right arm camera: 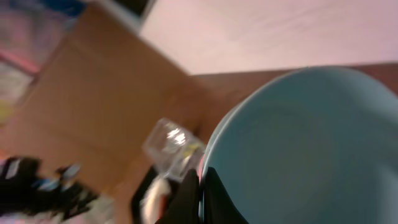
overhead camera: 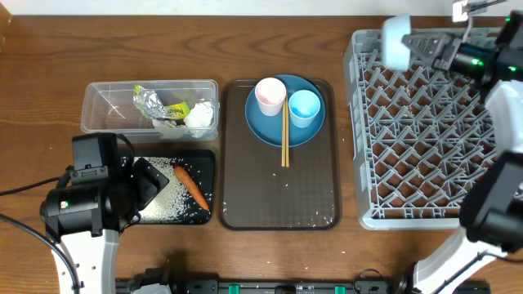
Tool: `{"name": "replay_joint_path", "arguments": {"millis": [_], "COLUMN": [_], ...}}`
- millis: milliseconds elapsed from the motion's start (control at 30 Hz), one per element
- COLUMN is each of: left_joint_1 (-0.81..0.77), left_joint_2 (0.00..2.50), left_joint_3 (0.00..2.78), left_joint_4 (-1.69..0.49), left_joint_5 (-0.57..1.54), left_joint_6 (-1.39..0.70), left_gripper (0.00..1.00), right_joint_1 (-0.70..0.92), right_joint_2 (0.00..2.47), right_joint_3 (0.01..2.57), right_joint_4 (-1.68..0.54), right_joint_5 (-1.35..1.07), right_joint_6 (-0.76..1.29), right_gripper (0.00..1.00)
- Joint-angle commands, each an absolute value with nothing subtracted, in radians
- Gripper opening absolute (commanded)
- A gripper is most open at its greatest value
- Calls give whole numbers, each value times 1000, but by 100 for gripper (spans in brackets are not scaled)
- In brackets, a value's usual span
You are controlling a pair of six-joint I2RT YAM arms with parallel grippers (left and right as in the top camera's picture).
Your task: Sort waste into correct bins and load items into the dishwasher rack
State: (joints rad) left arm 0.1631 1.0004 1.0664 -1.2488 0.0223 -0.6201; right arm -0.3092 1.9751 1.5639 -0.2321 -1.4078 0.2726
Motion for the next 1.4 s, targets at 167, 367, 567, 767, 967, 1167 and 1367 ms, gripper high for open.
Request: {"name": "replay_joint_path", "arguments": {"millis": [167,367,567,767,967,1167,1367], "left_joint_1": [169,169,169,169,169,169,169], "left_joint_2": [1001,1001,1001,1001,1001,1001,1001], "left_joint_3": [1062,1062,1062,1062,1062,1062,1062], "left_joint_4": [-1249,-1249,-1249,-1249,-1249,-1249,-1249], "left_joint_5": [10,10,10,10,10,10,10], "left_joint_6": [-603,-603,-603,-603,-603,-603,-603], "left_gripper": [98,98,98,98,98,98,98], "right_joint_1": [-280,-294,-305,-328,-363,-401,-438], "right_joint_2": [2137,2158,2158,2158,2158,2158,2155], "right_joint_3": [1560,1560,1560,1560,1560,1560,1560], "right_joint_4": [-173,-168,-209,-238,-300,-364,-532], "right_joint_5": [-1559,-1502,-1382,-1309,-1259,-1257,-1189], "right_joint_6": [174,163,194,196,193,179,75], "right_gripper": [1,1,1,1,1,1,16]}}
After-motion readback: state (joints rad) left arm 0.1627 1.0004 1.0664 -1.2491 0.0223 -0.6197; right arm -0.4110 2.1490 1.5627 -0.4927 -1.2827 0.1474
